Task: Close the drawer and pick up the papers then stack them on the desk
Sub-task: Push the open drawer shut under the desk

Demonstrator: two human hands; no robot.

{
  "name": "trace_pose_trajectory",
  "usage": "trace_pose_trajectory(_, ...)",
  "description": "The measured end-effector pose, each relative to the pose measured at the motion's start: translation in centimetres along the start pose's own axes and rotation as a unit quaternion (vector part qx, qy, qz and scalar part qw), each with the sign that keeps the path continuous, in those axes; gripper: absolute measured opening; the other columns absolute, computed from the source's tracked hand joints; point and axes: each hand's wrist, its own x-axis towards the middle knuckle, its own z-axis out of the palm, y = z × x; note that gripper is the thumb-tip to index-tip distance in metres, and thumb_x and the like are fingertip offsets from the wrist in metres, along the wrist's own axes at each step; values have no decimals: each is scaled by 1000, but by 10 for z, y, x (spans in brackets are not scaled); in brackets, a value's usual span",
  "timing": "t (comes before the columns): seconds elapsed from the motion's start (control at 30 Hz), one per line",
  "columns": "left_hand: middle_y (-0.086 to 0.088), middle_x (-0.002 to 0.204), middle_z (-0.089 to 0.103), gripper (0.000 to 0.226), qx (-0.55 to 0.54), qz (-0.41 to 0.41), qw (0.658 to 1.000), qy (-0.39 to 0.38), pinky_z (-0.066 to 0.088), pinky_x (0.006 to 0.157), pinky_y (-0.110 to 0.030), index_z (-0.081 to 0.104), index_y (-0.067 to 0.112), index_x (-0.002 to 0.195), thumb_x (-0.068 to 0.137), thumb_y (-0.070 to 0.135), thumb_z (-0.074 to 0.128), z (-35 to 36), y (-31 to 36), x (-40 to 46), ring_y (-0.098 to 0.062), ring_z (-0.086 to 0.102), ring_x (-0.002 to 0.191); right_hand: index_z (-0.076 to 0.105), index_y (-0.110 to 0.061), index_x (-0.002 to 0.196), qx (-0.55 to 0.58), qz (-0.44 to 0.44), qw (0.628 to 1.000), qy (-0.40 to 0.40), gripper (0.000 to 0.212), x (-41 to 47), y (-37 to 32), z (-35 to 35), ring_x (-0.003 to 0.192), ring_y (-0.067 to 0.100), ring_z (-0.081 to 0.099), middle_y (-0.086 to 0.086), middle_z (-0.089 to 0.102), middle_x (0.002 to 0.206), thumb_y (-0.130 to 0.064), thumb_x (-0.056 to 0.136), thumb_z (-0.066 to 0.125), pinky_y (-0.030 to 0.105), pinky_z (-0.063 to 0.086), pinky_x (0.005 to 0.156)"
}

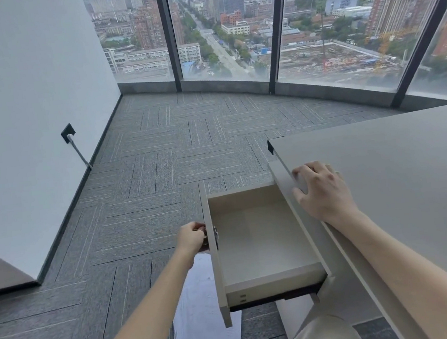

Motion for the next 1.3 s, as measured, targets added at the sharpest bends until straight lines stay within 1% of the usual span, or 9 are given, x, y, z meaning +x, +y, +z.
trace_pose_trajectory(0.1, -10, 74, 67, 20, -17, -12, 1000, -11, 53, 42, -24, 61, 3, 86, 98, 4, 45, 24, 5, -5, -19, 66, 56, 62, -22, 112, 6, 4, 1000, 0, 29, -1, 0, 0, 117, 32, 52, 5, 60, 123, -28, 83, 62, 40, 38, 100)
trace_pose_trajectory(0.17, -13, 78, 68, 18, -27, -24, 999, -22, 55, 42, -24, 61, 0, 87, 98, 6, 47, 38, 7, -5, -21, 67, 61, 62, -22, 112, 12, 4, 1000, 0, 29, -1, 0, 0, 117, 32, 52, 5, 60, 124, -28, 83, 62, 40, 38, 100)
trace_pose_trajectory(0.33, -22, 92, 70, 28, -27, -35, 997, -62, 61, 72, -40, 61, -13, 104, 96, 13, 55, 69, 9, 8, -32, 69, 78, 62, -24, 111, 11, 0, 1000, 5, 29, 0, 1, 2, 116, 30, 52, 4, 59, 123, -30, 84, 61, 39, 37, 100)
trace_pose_trajectory(0.47, -22, 95, 70, 26, -14, -27, 996, -88, 60, 59, -29, 63, -6, 97, 94, 19, 58, 92, 12, 10, -26, 69, 75, 62, -23, 111, 10, -1, 1000, 9, 29, 1, 3, 3, 115, 29, 53, 3, 59, 121, -30, 83, 61, 38, 37, 101)
trace_pose_trajectory(0.6, -18, 102, 70, 25, 4, -26, 993, -113, 61, 61, -32, 62, -1, 99, 93, 23, 59, 115, 17, 12, -25, 71, 72, 62, -23, 112, 6, -4, 1000, 12, 29, 1, 3, 3, 118, 29, 52, 3, 59, 123, -29, 83, 60, 38, 36, 103)
trace_pose_trajectory(0.83, -13, 93, 66, 16, 28, -9, 989, -142, 56, 60, -33, 53, 9, 84, 91, 23, 57, 150, 27, 9, -26, 67, 66, 61, -23, 117, 7, -3, 1000, 13, 33, 1, 3, 3, 120, 29, 51, 3, 58, 124, -30, 85, 58, 39, 35, 107)
trace_pose_trajectory(1.0, -8, 81, 63, 19, 5, -6, 988, -152, 52, 57, -30, 49, 9, 87, 92, 25, 57, 171, 31, 6, -22, 63, 58, 60, -23, 116, 2, -5, 1000, 15, 32, 2, 4, 4, 120, 28, 50, 2, 57, 123, -31, 85, 57, 38, 35, 107)
trace_pose_trajectory(1.2, -11, 84, 65, 19, -12, -3, 990, -139, 54, 59, -34, 51, 7, 89, 90, 26, 57, 182, 28, 8, -25, 64, 61, 60, -22, 111, -8, -8, 1000, 25, 29, 3, 4, 6, 116, 29, 51, 3, 58, 120, -29, 84, 59, 39, 36, 104)
trace_pose_trajectory(1.3, -12, 83, 64, 18, -16, -2, 992, -124, 56, 61, -35, 53, 8, 86, 88, 25, 59, 186, 28, 7, -23, 63, 56, 59, -21, 110, -20, -7, 999, 25, 28, 4, 3, 6, 115, 29, 52, 3, 58, 119, -29, 83, 57, 39, 37, 103)
